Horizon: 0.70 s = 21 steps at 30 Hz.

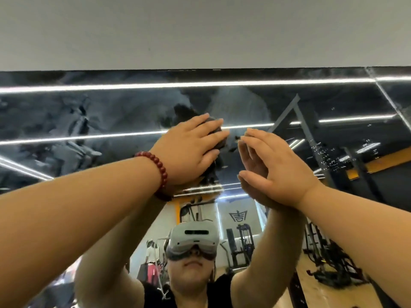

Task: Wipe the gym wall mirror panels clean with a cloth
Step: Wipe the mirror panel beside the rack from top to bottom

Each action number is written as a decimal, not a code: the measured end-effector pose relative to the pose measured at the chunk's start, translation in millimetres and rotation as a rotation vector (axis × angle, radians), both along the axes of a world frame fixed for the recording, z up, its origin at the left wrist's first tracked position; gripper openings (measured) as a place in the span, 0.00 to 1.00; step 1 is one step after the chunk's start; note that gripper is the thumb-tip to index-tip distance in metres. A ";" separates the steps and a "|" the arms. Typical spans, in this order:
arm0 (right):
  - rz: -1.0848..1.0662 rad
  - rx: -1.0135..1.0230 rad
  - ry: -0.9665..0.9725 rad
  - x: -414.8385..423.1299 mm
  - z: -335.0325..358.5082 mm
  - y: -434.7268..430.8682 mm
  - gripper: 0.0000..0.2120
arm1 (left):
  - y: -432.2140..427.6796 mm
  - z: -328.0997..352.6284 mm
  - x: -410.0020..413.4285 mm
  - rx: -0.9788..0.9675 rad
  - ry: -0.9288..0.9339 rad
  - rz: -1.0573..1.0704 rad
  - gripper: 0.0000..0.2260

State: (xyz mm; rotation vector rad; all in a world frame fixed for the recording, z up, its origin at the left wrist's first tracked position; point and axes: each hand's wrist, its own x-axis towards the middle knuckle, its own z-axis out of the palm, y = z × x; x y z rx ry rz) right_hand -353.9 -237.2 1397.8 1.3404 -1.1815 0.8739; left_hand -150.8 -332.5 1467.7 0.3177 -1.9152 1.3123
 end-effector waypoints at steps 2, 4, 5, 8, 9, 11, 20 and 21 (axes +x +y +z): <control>-0.022 0.004 -0.014 1.2 0.2 0.8 0.40 | -5.1 24.5 7.9 0.058 0.120 0.002 0.24; -0.034 0.001 -0.023 2.3 0.0 1.0 0.41 | -3.1 40.0 8.7 0.118 0.253 -0.015 0.23; -0.035 0.001 -0.028 2.7 -0.5 0.7 0.42 | 1.4 39.7 5.2 0.126 0.293 -0.022 0.23; -0.019 -0.018 -0.062 3.6 -1.7 -0.3 0.43 | 15.3 7.5 -9.8 0.047 0.164 -0.008 0.23; -0.013 -0.035 -0.078 3.7 -2.5 -0.8 0.42 | 13.7 -6.3 -13.0 -0.013 0.078 -0.024 0.23; 0.003 -0.094 -0.130 4.0 -2.8 0.2 0.38 | 6.9 -11.1 -10.3 -0.059 -0.021 -0.045 0.24; -0.033 -0.160 -0.202 5.8 0.3 3.5 0.33 | -5.9 70.3 -3.7 0.086 0.243 -0.034 0.23; -0.035 -0.159 -0.204 5.3 0.3 3.4 0.33 | -4.1 71.0 -5.8 0.099 0.247 -0.028 0.23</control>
